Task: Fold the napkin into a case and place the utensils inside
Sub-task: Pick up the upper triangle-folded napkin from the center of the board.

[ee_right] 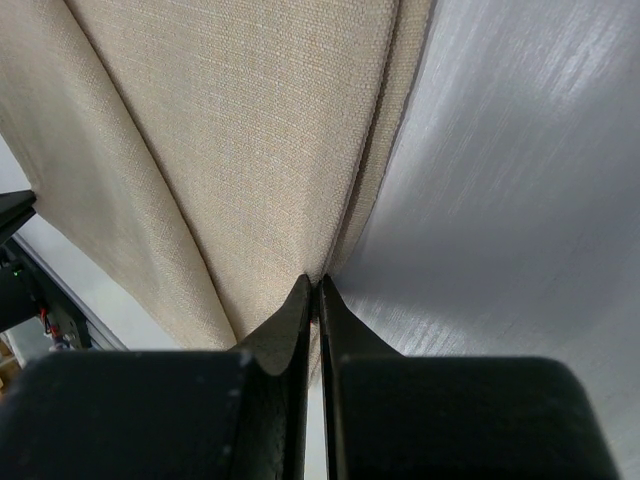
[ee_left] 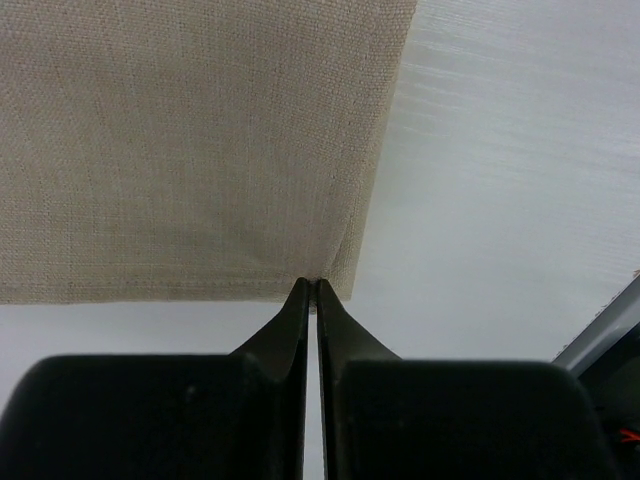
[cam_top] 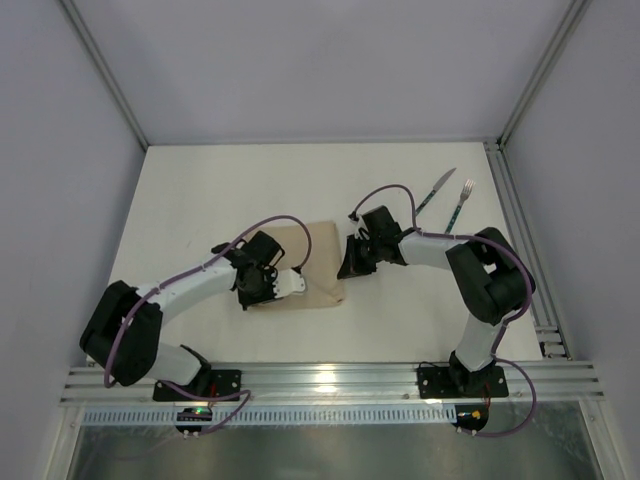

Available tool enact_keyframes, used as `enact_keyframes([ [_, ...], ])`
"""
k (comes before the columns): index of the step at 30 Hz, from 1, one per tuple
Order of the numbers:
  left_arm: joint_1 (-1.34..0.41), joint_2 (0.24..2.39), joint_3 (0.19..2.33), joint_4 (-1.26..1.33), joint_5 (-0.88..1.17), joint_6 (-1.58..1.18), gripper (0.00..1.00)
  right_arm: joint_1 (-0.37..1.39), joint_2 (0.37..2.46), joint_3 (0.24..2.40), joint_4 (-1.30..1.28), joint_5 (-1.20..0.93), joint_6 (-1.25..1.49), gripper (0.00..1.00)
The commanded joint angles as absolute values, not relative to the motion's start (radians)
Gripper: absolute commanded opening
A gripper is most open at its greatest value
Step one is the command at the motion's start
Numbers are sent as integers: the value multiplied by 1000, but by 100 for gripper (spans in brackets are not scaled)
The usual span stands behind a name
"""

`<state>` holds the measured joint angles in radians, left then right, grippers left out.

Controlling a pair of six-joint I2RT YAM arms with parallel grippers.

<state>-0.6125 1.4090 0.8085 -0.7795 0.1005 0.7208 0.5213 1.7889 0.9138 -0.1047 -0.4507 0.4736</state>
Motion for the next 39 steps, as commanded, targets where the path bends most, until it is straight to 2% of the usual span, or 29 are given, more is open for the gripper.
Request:
enact_keyframes([
  [1, -604, 1417, 795, -784, 84, 746, 0, 515, 1804, 894, -121, -410, 443, 4],
  [5, -597, 1434, 785, -753, 92, 736, 0, 515, 1805, 902, -130, -420, 434, 4],
  [6, -598, 1437, 788, -752, 97, 733, 0, 515, 1804, 905, -139, -423, 427, 14],
  [7, -597, 1442, 793, -749, 109, 729, 0, 515, 1796, 905, -144, -423, 423, 18],
  [9, -598, 1447, 796, -744, 115, 716, 6, 515, 1758, 896, -172, -407, 404, 29],
  [10, -597, 1447, 798, -739, 118, 715, 8, 515, 1738, 890, -182, -400, 396, 39],
  [11, -598, 1444, 793, -732, 121, 712, 16, 515, 1720, 875, -193, -399, 388, 44],
  [14, -598, 1428, 788, -721, 129, 706, 25, 518, 1642, 830, -199, -400, 368, 52],
  [15, -598, 1414, 790, -719, 130, 703, 31, 518, 1623, 818, -199, -400, 364, 53],
  [18, -598, 1373, 792, -733, 138, 698, 41, 528, 1569, 772, -189, -402, 353, 56],
  [20, -598, 1353, 792, -741, 135, 696, 45, 544, 1560, 747, -178, -419, 362, 57],
  [39, -598, 1397, 778, -680, 114, 655, 45, 647, 1523, 689, -17, -460, 301, 56],
])
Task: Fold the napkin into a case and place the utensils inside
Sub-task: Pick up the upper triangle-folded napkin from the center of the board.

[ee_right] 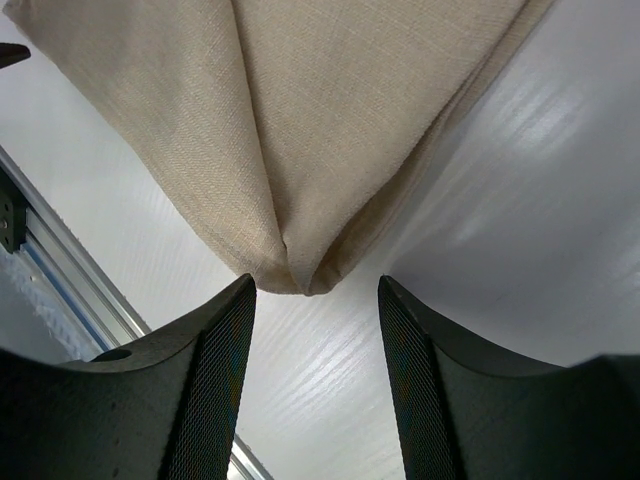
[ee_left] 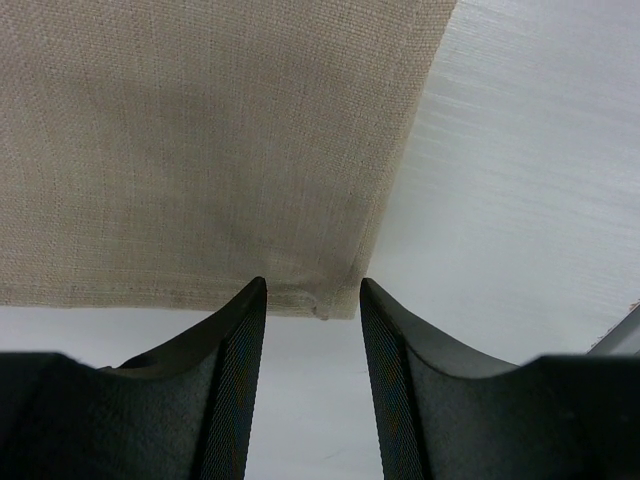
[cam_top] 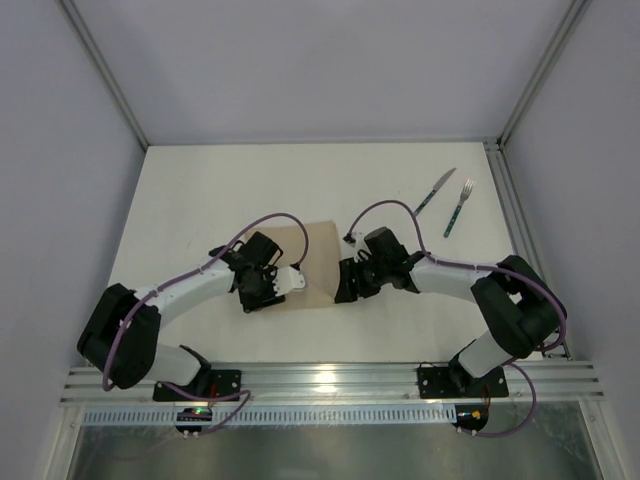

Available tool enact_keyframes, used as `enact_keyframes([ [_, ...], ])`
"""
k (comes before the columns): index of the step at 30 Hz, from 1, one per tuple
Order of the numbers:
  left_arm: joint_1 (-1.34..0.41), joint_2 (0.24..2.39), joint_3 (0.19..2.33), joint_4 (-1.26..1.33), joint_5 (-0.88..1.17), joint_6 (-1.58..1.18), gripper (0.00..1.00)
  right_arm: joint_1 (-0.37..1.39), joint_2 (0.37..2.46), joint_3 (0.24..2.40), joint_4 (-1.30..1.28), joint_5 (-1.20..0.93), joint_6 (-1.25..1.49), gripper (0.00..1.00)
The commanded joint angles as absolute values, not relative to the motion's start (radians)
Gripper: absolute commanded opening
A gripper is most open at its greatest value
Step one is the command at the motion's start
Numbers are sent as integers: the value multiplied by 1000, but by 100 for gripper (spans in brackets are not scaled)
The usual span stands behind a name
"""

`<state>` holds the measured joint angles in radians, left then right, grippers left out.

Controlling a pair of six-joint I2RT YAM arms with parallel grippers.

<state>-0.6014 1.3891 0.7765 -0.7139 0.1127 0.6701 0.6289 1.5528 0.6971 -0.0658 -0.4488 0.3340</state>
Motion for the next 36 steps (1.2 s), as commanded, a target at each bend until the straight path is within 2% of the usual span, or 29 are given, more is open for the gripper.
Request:
enact_keyframes([
  [1, -598, 1399, 779, -681, 117, 655, 45, 650, 1532, 690, -14, -459, 293, 57],
  [14, -598, 1417, 781, -681, 117, 643, 45, 686, 1621, 704, -14, -413, 272, 56],
  [18, -598, 1411, 782, -684, 115, 641, 45, 686, 1643, 703, -17, -419, 268, 48],
  [20, -598, 1404, 784, -687, 117, 641, 45, 686, 1644, 701, -23, -419, 268, 41],
  [25, -598, 1379, 799, -710, 135, 640, 46, 684, 1655, 704, -26, -417, 281, 33],
  [26, -598, 1371, 805, -719, 144, 637, 48, 683, 1655, 707, -31, -417, 281, 28],
  [34, -656, 1298, 804, -669, 121, 620, 57, 683, 1661, 704, -28, -420, 305, 14],
  [36, -698, 1290, 787, -626, 83, 620, 63, 680, 1661, 704, -29, -422, 308, 10],
])
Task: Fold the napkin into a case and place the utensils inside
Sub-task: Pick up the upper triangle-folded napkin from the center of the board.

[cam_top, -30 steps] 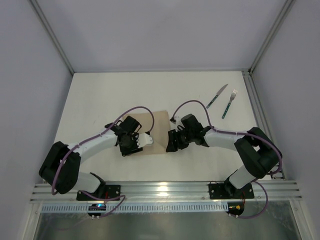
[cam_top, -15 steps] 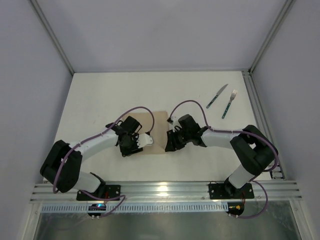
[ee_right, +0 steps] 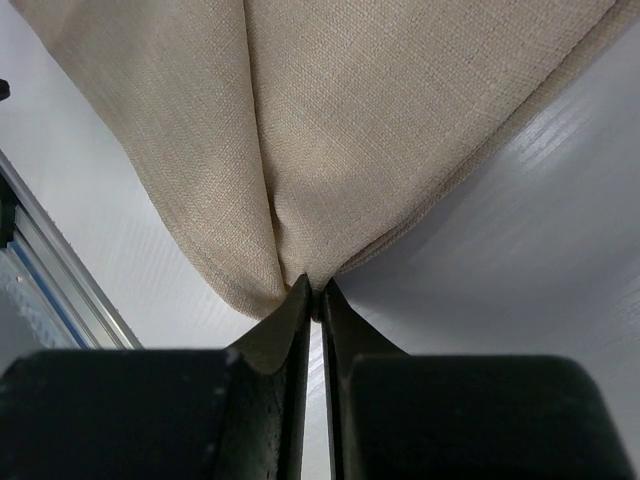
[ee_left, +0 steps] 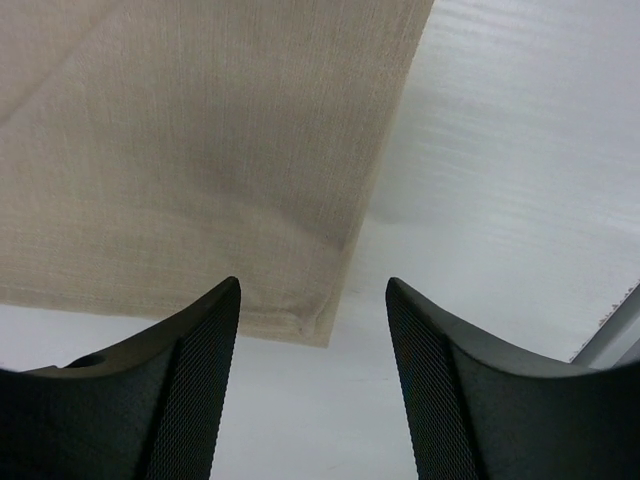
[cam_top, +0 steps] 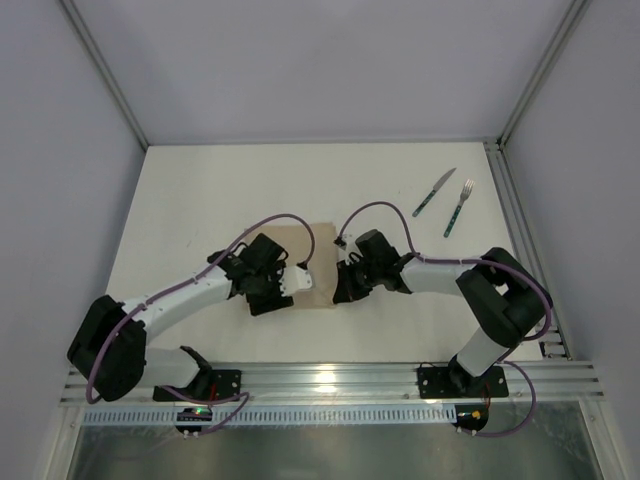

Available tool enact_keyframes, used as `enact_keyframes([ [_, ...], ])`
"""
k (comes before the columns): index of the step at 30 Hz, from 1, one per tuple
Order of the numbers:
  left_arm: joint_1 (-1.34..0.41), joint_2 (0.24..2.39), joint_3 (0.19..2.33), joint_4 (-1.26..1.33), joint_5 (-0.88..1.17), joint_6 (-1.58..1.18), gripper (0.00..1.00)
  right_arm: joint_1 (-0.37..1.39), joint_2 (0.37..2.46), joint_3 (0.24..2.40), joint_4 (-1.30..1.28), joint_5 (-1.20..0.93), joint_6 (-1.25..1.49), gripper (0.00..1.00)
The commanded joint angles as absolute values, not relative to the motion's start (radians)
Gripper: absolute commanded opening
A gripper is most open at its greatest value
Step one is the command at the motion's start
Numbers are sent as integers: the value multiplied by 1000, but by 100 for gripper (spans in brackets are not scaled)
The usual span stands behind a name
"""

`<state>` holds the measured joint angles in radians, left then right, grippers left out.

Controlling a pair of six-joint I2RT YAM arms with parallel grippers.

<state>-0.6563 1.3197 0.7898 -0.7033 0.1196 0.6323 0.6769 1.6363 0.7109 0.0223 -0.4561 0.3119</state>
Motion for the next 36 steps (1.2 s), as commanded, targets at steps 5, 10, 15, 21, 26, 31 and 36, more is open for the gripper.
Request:
enact_keyframes([
  [5, -772, 1313, 730, -445, -43, 649, 66, 667, 1664, 707, -31, -433, 314, 7],
  [10, -787, 1358, 726, -436, -15, 678, 67, 655, 1660, 715, -32, -456, 336, 6],
  [15, -799, 1384, 716, -445, 29, 683, 68, 655, 1661, 735, -43, -471, 345, 4],
  [21, -804, 1393, 707, -463, 55, 681, 69, 647, 1657, 749, -55, -492, 354, 4],
  [26, -816, 1437, 689, -405, -34, 677, 69, 646, 1652, 755, -52, -520, 362, 4],
  [31, -831, 1474, 658, -361, -66, 672, 59, 646, 1651, 762, -52, -537, 367, 4],
  [36, -836, 1483, 652, -367, -49, 658, 22, 637, 1652, 764, -52, -542, 368, 4],
])
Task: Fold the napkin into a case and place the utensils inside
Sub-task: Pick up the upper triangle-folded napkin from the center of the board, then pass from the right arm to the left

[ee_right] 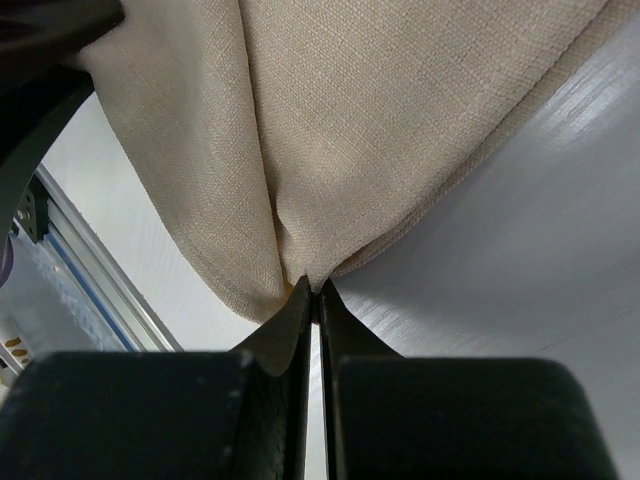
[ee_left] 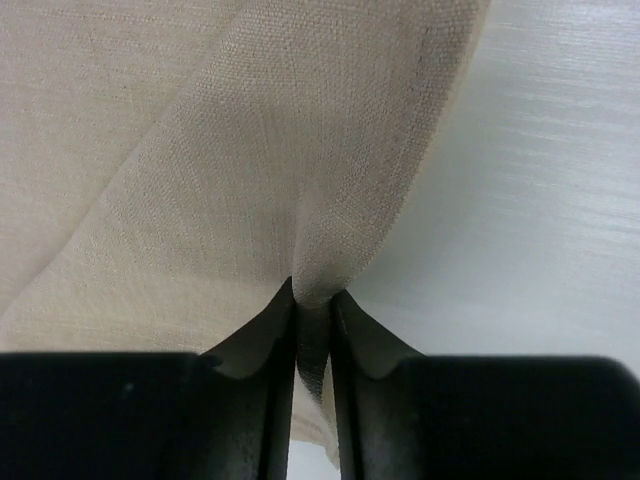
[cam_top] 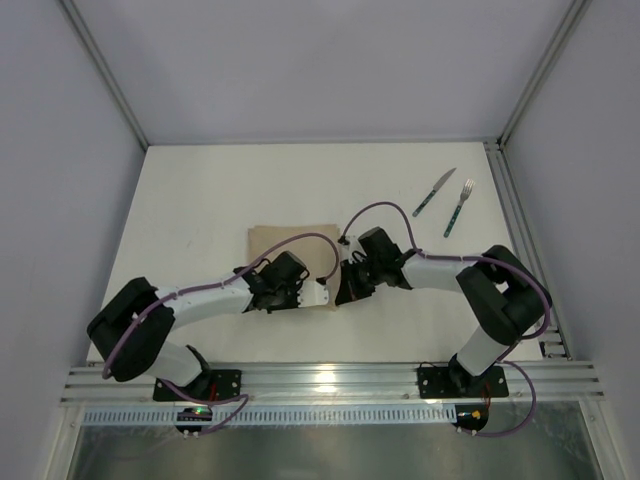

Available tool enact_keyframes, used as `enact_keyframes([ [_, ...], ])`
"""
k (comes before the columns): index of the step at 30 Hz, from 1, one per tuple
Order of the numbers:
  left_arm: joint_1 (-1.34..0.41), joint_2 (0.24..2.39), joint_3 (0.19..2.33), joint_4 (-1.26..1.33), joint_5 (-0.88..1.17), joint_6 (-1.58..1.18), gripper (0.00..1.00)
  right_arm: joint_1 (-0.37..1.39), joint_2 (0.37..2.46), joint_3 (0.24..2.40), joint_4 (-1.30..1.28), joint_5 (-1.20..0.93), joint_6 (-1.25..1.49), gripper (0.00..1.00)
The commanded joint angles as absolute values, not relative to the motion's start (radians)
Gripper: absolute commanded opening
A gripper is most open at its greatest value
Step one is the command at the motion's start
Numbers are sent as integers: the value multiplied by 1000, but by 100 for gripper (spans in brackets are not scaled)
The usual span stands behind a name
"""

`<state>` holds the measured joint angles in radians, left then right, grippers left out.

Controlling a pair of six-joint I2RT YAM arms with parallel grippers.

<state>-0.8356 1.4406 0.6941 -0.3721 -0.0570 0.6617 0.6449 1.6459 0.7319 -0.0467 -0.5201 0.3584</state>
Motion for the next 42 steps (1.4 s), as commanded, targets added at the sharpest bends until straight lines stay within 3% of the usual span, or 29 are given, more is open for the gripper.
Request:
enact_keyframes([
  [1, -838, 1483, 653, -367, -48, 657, 17, 635, 1652, 764, -52, -541, 368, 4],
  [3, -838, 1479, 666, -371, -45, 640, 0, 623, 1648, 761, -51, -540, 377, 4],
  [6, -836, 1471, 716, -403, -40, 606, 0, 597, 1609, 750, -57, -534, 400, 9],
  [8, -834, 1471, 747, -426, -37, 588, 0, 572, 1548, 736, -58, -512, 443, 30],
  [12, -825, 1483, 814, -486, -3, 554, 0, 563, 1387, 651, -10, -448, 482, 51],
  [18, -766, 1468, 893, -577, 104, 549, 0, 620, 1038, 484, 191, -168, 162, 57],
  [24, -759, 1465, 933, -629, 127, 558, 0, 831, 876, 243, 533, -30, -228, 61],
  [27, -753, 1462, 939, -643, 138, 558, 0, 972, 909, 167, 752, 38, -395, 66],
  [31, -750, 1466, 945, -649, 143, 558, 0, 1080, 1083, 212, 810, 80, -576, 68],
  [42, -741, 1473, 965, -667, 169, 558, 0, 1149, 1457, 288, 1008, 144, -716, 70],
])
